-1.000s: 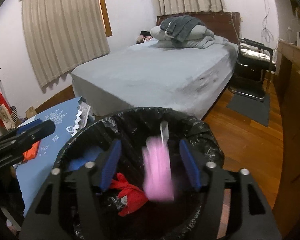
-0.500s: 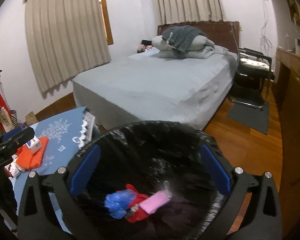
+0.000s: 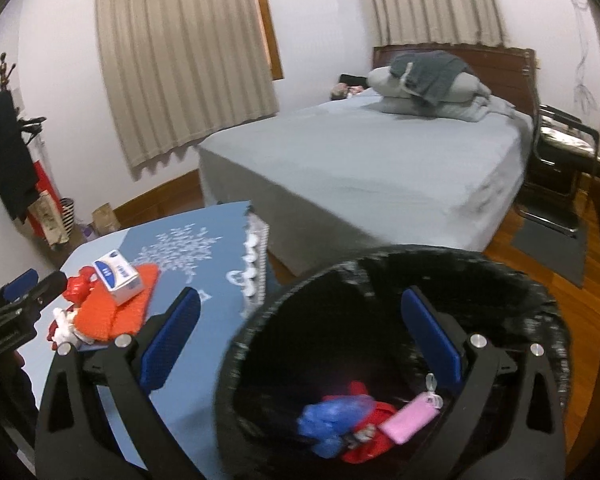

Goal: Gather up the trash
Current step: 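Grasp the white tissue with the left tool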

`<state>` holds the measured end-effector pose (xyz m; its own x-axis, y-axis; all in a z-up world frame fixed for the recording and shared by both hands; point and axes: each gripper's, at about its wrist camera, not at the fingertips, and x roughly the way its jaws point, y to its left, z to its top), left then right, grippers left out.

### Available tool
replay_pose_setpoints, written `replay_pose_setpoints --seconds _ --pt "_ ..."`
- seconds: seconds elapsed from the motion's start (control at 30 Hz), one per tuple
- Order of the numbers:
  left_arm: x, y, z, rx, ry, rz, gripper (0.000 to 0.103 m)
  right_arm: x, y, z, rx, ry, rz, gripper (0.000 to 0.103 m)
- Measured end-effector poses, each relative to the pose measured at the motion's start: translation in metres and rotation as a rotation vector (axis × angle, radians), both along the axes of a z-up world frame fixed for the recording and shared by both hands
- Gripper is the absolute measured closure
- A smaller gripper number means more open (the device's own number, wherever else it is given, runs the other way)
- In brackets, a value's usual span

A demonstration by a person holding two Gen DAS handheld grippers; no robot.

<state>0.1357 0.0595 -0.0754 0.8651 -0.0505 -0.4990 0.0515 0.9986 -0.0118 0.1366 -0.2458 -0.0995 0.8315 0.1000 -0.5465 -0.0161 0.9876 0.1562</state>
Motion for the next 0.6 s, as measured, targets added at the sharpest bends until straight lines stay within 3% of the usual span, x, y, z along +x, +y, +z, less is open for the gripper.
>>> replay_pose_setpoints --seconds 0.4,0.6 --pt "-0.005 0.094 -0.036 0.025 0.041 0.189 0.006 0.031 0.090 -0.014 -0.018 0.009 0.144 0.005" --pt "-0.001 0.121 -0.058 -0.005 0.098 0.227 0.015 0.040 0.117 -0.025 -0.030 0.034 0.181 0.005"
